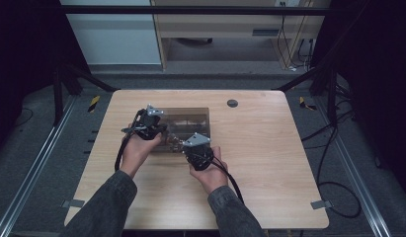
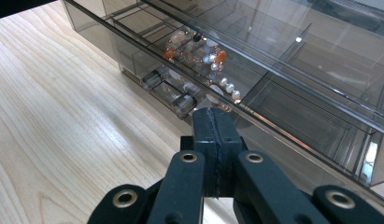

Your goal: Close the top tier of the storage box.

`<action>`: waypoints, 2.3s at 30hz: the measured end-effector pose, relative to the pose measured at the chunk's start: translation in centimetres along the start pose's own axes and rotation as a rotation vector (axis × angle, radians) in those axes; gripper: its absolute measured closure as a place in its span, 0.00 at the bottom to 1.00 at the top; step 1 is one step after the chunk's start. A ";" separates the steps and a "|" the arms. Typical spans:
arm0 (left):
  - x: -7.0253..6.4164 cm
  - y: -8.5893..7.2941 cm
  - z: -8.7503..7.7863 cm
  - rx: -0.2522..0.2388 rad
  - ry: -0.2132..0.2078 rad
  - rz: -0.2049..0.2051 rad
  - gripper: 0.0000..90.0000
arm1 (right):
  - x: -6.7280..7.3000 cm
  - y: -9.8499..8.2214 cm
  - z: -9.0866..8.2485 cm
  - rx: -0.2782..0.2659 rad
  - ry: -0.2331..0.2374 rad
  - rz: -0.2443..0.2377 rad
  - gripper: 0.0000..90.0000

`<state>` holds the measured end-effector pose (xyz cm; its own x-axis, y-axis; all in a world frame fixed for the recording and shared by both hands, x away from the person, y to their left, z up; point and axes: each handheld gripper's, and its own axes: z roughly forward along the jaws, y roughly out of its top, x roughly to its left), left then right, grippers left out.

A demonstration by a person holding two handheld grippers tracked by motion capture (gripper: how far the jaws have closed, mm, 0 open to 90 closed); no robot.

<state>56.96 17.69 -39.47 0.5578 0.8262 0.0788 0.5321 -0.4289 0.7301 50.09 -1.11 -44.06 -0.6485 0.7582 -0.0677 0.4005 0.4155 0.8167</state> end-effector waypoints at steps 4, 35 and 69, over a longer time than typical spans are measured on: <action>0.0 0.0 0.0 0.000 -0.001 0.000 1.00 | -0.1 0.1 0.2 -0.003 0.001 0.000 1.00; 0.0 0.0 0.0 -0.002 -0.003 -0.001 1.00 | -0.5 0.7 0.6 0.002 -0.002 0.000 1.00; 0.1 0.0 0.0 -0.004 -0.004 -0.001 1.00 | -1.2 1.4 1.7 0.009 -0.010 0.023 1.00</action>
<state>56.97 17.75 -39.50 0.5600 0.8250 0.0756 0.5301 -0.4269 0.7326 52.50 -0.59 -43.78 -0.6327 0.7725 -0.0549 0.4210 0.4027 0.8128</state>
